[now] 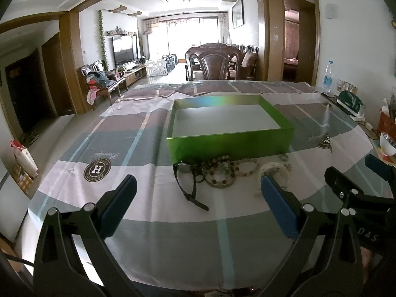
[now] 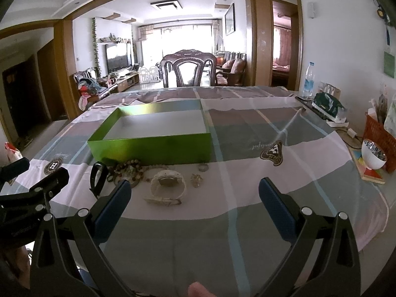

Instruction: Organize jewelry

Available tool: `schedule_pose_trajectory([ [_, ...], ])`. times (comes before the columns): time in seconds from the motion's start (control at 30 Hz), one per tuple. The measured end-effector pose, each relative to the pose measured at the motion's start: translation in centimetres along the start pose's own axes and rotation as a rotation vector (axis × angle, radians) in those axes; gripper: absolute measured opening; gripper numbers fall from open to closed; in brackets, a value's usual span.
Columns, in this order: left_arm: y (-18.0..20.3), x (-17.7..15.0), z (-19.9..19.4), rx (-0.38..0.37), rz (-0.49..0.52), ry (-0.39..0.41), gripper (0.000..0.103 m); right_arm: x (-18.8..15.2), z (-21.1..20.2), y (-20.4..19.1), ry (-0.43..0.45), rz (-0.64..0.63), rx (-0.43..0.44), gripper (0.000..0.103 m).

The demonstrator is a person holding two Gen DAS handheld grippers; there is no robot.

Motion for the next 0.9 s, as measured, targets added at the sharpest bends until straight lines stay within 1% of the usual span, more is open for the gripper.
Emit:
schedule_pose_trajectory([
  [0.2, -0.09, 0.0, 0.23, 0.013, -0.003, -0.001, 0.099, 0.03, 0.07, 0.57, -0.005, 0.023, 0.001, 0.1],
  [0.3, -0.14, -0.13, 0.29, 0.02, -0.004, -0.006, 0.099, -0.06, 0.15, 0.41, -0.005, 0.013, 0.002, 0.1],
  [0.5, -0.35, -0.22, 0.51, 0.023, -0.007, -0.01, 0.099, -0.08, 0.11, 0.07, -0.001, 0.002, 0.005, 0.1],
  [0.63, -0.34, -0.41, 0.58, 0.016, -0.006, -0.015, 0.099, -0.01, 0.11, 0.23, 0.002, 0.003, -0.007, 0.1],
  [0.9, -0.88, -0.87, 0.86, 0.021, -0.017, -0.033, 0.099, -0.4, 0.39, 0.28, -0.009, 0.013, 0.008, 0.1],
])
Point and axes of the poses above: each gripper's, at about its wrist camera, not at the fingertips, and z roughly the way its jaws point, y to its right, x to its top, the point moved 7 cm from there along z, roughly the way its jaws point, and after that the axes turned 14 degrees about y, right-handed, at the moved point
